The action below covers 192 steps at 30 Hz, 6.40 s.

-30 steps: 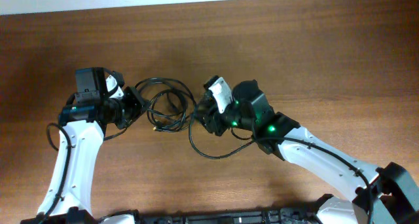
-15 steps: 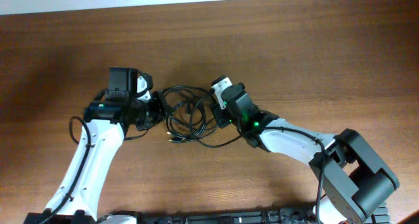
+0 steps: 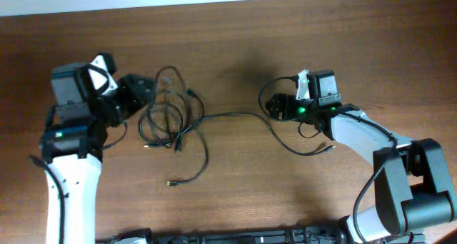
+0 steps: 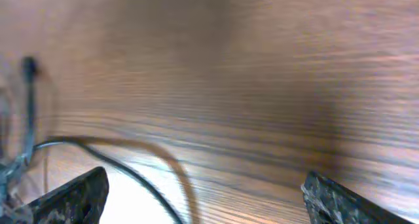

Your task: Untangle cables

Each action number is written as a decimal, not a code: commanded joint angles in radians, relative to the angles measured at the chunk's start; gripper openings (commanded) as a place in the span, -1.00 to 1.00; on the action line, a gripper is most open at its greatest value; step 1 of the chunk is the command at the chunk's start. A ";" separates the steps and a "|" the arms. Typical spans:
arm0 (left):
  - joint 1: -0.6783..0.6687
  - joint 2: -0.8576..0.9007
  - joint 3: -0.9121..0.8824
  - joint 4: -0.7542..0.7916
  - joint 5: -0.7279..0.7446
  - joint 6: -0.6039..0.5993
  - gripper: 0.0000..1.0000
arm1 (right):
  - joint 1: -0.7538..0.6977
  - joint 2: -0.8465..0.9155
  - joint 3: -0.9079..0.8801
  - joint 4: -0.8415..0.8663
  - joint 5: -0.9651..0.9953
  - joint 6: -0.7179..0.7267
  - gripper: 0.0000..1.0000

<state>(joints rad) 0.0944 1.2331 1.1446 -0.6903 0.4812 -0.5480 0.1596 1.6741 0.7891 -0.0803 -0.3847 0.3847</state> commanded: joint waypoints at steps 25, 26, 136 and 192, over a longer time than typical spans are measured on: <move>-0.056 0.360 -0.016 -0.205 -0.517 0.052 0.01 | 0.234 -0.016 0.002 0.457 -0.494 0.077 0.97; -0.056 0.399 -0.017 -0.205 -0.499 0.052 -0.08 | 0.234 -0.016 0.002 0.457 -0.494 0.077 0.97; 0.216 0.779 1.138 -0.660 -0.077 0.246 0.98 | 0.343 0.032 0.002 0.222 0.493 0.129 0.97; -0.043 0.741 1.552 -0.995 -0.204 0.445 -1.00 | 0.247 0.008 0.002 0.284 0.031 0.125 0.99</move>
<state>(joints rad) 0.0502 2.0006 2.7537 -1.6859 0.1875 -0.1165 0.4011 1.6714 0.7837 0.2096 -0.3653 0.5163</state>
